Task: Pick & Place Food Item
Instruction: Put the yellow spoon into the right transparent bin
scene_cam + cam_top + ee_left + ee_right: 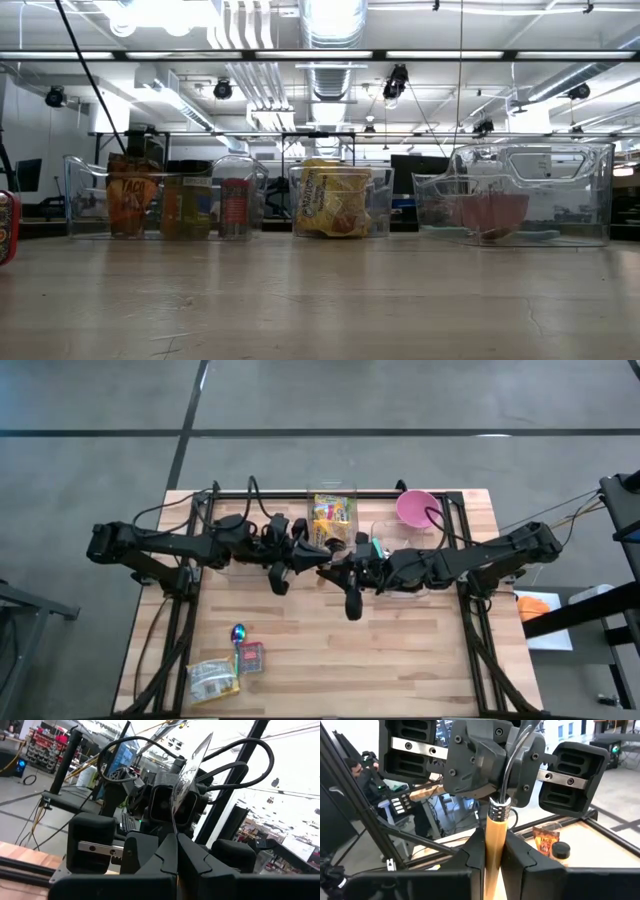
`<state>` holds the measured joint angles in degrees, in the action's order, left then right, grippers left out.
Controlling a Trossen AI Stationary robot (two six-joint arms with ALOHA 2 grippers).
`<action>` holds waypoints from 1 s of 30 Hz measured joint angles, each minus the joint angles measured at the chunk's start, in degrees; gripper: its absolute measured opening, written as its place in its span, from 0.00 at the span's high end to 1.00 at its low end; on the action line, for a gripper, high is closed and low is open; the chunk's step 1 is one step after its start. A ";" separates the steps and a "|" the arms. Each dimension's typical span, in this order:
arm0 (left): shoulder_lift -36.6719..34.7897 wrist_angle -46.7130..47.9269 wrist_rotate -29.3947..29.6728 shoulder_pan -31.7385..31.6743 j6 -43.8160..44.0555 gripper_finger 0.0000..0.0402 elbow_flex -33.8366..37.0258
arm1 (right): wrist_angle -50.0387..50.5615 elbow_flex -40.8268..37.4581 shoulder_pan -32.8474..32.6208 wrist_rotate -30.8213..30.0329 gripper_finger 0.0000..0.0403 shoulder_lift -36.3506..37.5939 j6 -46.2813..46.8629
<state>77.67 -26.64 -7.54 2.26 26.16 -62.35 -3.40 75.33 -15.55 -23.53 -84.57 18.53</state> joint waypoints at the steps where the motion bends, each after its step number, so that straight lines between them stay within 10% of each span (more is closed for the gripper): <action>1: 0.00 0.09 0.03 0.00 0.83 1.00 0.00 | 0.31 0.00 0.00 0.04 0.93 0.12 0.43; 19: -4.82 11.29 -0.35 -0.80 7.12 0.54 0.00 | 23.69 -0.11 0.30 -1.36 0.93 11.18 12.39; 30: -6.27 18.75 2.17 -0.92 7.34 0.50 0.00 | 56.00 -0.83 2.76 -3.96 0.93 21.31 29.93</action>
<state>71.40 -7.89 -5.37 1.34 33.50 -62.35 52.60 74.50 -12.79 -27.49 -63.26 48.45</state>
